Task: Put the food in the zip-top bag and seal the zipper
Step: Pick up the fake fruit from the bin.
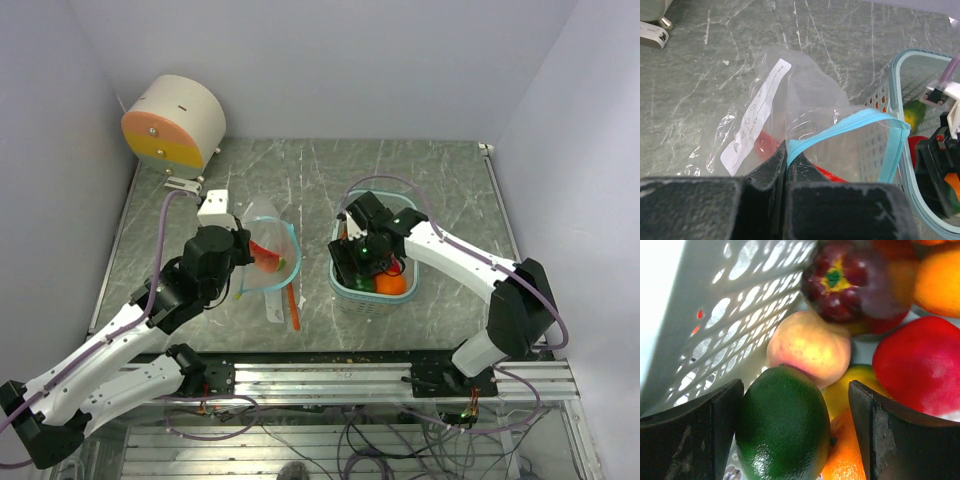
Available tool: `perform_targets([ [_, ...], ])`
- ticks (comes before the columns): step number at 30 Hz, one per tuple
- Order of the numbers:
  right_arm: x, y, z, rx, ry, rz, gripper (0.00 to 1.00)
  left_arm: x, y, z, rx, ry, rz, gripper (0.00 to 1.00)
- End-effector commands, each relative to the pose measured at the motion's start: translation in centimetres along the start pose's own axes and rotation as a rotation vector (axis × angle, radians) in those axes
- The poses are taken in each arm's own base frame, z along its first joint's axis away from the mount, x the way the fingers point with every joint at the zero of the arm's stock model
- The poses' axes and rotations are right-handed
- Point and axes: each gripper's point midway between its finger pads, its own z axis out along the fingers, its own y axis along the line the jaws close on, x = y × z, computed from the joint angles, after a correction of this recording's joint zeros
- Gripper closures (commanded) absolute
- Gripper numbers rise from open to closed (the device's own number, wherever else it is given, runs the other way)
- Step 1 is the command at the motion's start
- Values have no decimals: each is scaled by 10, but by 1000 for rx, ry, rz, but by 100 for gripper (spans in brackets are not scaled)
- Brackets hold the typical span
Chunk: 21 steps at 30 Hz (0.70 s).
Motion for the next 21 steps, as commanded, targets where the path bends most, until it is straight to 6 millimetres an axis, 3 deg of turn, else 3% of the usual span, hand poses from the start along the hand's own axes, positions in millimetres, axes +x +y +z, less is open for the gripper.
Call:
perform_targets([
  [1, 29, 2, 16, -37, 109, 19, 16, -4, 4, 0, -18, -21, -3, 93],
  [4, 33, -2, 16, -18, 122, 18, 23, -2, 3, 2, -21, -12, 2, 93],
  [6, 26, -4, 10, -4, 92, 26, 36, -1, 2, 3, -16, -10, -1, 93],
  [9, 9, -7, -5, 21, 37, 32, 49, 1, 2, 3, -13, -10, -9, 93],
  [16, -48, -17, -51, 89, -214, 54, 54, -2, 6, -2, -22, -21, -13, 93],
  [21, -66, -36, -70, 184, -355, 91, 56, -6, 8, -4, -35, -21, 0, 93],
])
